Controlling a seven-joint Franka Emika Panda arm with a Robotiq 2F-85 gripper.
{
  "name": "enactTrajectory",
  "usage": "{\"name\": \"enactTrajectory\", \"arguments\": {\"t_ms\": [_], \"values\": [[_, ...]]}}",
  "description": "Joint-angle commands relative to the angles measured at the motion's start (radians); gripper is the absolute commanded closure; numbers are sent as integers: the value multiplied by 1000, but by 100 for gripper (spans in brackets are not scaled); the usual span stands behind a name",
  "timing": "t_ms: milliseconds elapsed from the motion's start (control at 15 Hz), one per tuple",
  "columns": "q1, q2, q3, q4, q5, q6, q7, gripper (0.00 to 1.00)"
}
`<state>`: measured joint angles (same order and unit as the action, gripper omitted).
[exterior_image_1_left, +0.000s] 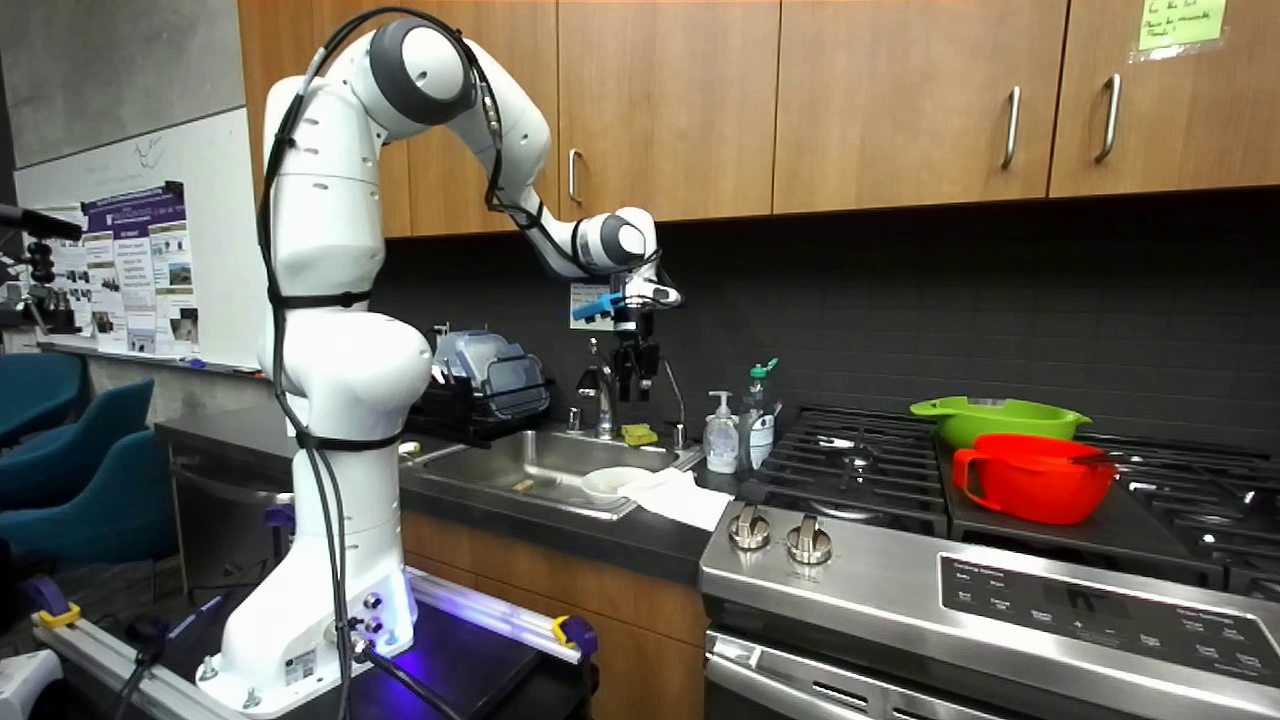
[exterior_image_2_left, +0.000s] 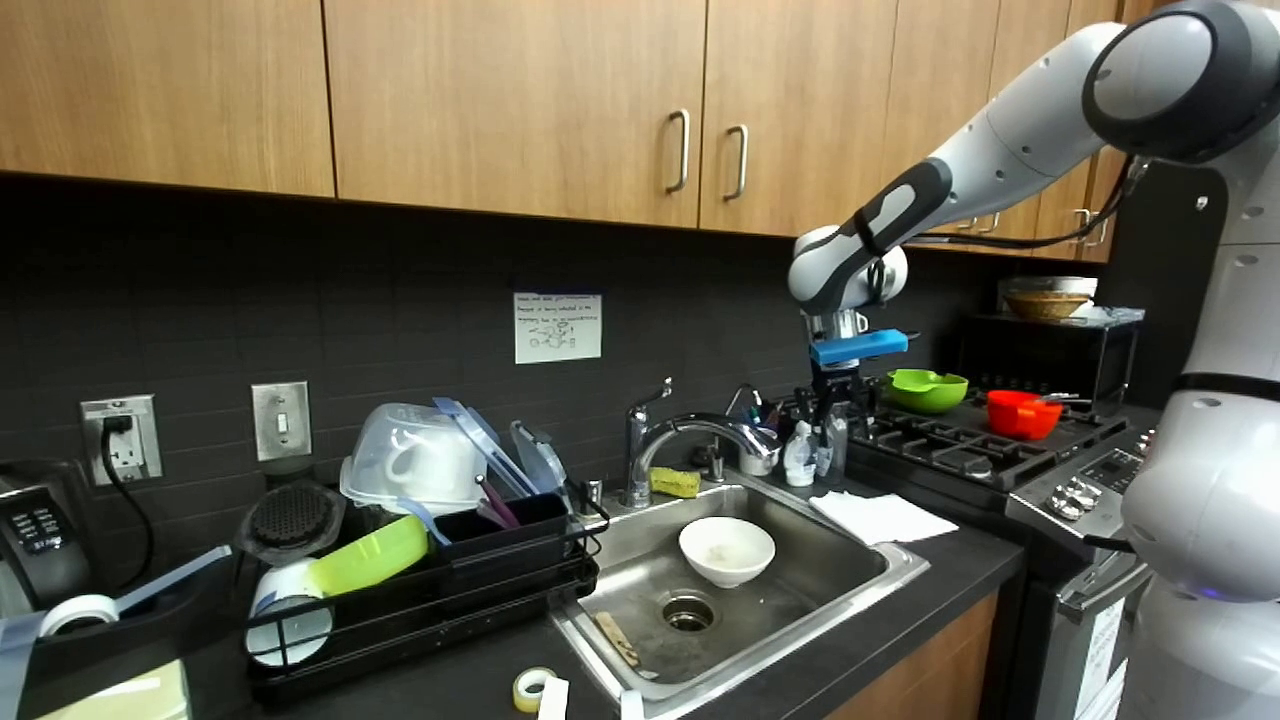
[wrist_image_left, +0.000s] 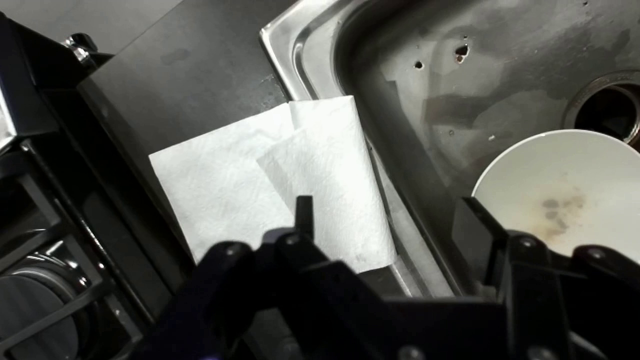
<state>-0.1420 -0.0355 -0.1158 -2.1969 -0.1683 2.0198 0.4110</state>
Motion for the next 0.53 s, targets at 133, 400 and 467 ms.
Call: {"name": "enactTrajectory", "arguments": {"t_ms": [133, 400, 467], "values": [[-10, 51, -24, 3, 28, 23, -52, 0], [-23, 82, -46, -2, 55, 41, -97, 0], [-27, 89, -51, -2, 61, 42, -107, 0]]}}
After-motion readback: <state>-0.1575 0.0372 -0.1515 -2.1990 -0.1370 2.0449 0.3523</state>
